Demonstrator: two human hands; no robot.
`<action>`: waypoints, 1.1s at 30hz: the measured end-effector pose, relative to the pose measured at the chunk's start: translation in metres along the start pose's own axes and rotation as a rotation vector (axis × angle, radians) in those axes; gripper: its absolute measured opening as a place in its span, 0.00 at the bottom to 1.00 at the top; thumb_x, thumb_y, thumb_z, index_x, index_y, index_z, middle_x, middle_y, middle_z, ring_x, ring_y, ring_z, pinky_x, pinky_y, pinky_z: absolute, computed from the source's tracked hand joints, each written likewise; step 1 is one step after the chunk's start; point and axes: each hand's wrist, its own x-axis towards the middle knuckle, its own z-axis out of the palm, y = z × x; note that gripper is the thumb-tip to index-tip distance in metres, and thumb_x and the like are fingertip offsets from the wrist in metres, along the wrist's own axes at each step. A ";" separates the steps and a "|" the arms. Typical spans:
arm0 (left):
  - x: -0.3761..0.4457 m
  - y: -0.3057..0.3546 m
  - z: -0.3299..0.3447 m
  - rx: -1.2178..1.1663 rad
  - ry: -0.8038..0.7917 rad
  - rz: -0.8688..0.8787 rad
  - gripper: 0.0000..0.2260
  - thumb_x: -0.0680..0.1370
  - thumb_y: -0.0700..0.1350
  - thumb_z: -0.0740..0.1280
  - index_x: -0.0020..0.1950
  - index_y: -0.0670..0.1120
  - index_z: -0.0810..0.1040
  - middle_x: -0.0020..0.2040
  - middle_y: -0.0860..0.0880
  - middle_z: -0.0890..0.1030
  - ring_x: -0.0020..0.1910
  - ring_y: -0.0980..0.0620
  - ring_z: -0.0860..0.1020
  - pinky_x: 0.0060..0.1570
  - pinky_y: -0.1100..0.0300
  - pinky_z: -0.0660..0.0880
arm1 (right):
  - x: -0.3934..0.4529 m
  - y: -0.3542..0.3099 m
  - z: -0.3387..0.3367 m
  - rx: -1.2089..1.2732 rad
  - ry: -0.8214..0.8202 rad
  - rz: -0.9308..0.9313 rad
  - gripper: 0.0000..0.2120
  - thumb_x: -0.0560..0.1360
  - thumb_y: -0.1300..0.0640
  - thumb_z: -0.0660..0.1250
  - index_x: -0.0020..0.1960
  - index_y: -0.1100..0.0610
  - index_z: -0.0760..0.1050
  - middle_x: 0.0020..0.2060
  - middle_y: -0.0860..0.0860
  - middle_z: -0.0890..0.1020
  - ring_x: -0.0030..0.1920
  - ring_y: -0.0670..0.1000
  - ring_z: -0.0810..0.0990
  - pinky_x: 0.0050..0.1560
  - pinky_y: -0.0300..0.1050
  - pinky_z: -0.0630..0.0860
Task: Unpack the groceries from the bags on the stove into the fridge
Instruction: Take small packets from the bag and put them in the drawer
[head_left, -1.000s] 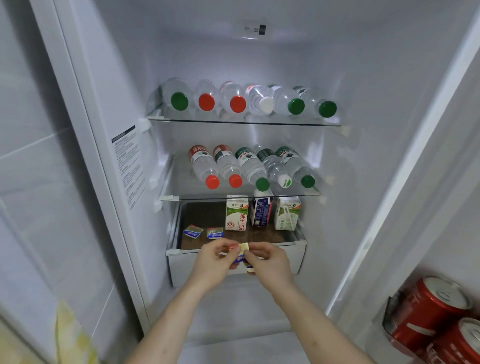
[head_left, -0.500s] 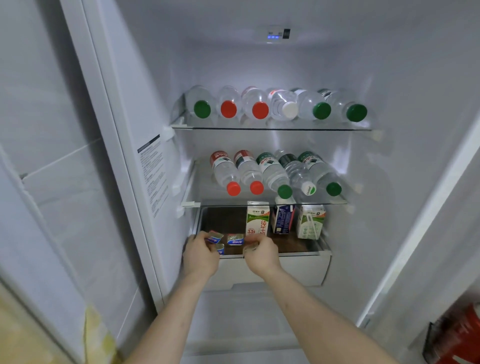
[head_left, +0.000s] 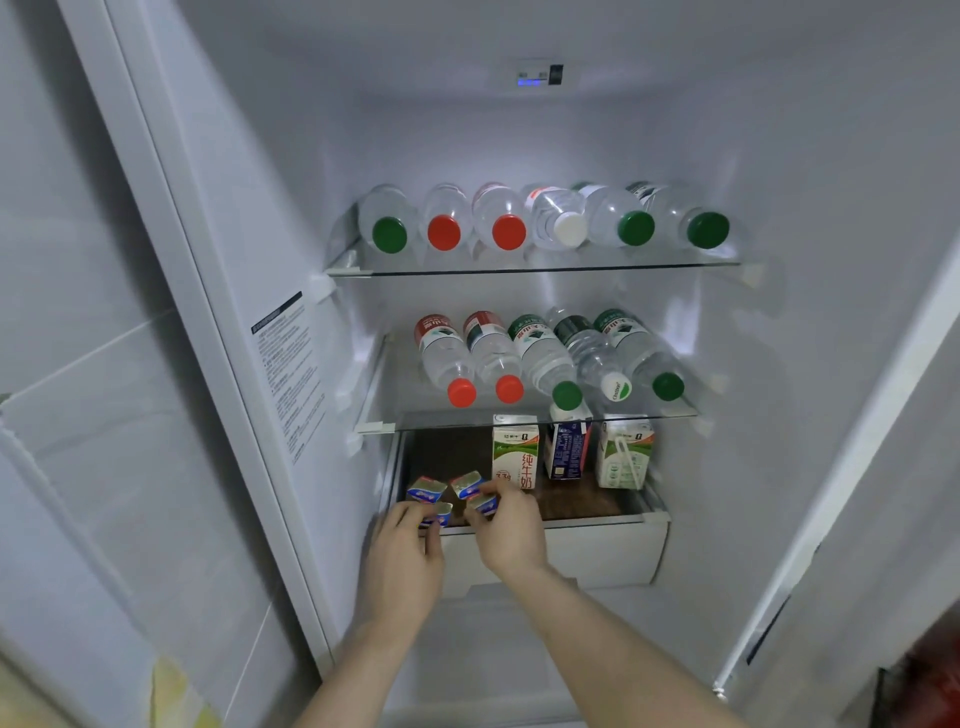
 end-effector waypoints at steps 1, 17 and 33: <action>-0.001 -0.003 0.002 0.011 -0.001 0.015 0.12 0.75 0.39 0.72 0.56 0.52 0.84 0.54 0.55 0.81 0.52 0.49 0.79 0.54 0.54 0.78 | 0.000 0.001 0.002 -0.035 0.002 -0.022 0.16 0.77 0.54 0.74 0.64 0.50 0.79 0.59 0.49 0.83 0.62 0.51 0.80 0.60 0.44 0.79; -0.033 0.013 0.003 0.243 -0.050 0.058 0.28 0.68 0.37 0.75 0.68 0.51 0.81 0.69 0.51 0.79 0.66 0.44 0.74 0.62 0.45 0.73 | -0.066 0.030 -0.029 0.051 0.015 -0.066 0.25 0.78 0.62 0.67 0.73 0.46 0.74 0.75 0.44 0.70 0.73 0.49 0.65 0.75 0.45 0.66; -0.096 0.076 -0.010 0.027 -0.273 0.143 0.31 0.69 0.29 0.66 0.67 0.54 0.79 0.73 0.54 0.75 0.75 0.46 0.66 0.72 0.49 0.61 | -0.217 0.075 -0.152 0.145 -0.085 0.060 0.25 0.78 0.53 0.69 0.67 0.28 0.68 0.78 0.32 0.59 0.77 0.40 0.62 0.77 0.46 0.66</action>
